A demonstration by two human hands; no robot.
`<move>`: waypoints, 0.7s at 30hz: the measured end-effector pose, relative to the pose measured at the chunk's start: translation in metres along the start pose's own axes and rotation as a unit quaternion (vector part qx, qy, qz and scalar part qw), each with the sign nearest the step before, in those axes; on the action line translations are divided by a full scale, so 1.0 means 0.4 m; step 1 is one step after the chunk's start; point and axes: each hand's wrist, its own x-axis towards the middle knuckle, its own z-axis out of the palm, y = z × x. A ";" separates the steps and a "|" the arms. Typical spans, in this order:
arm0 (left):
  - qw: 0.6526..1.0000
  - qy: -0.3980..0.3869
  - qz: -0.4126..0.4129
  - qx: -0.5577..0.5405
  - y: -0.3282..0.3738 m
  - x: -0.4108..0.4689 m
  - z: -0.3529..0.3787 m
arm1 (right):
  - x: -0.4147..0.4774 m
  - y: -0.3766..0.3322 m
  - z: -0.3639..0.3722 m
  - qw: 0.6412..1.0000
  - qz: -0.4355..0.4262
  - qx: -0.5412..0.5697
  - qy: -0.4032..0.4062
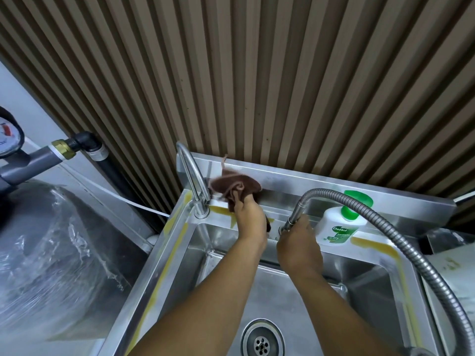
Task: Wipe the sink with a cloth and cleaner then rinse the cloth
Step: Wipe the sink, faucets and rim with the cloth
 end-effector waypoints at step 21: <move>0.939 -0.120 -0.193 -0.258 0.076 0.022 -0.016 | -0.004 0.000 -0.007 1.000 -0.003 0.013 -0.003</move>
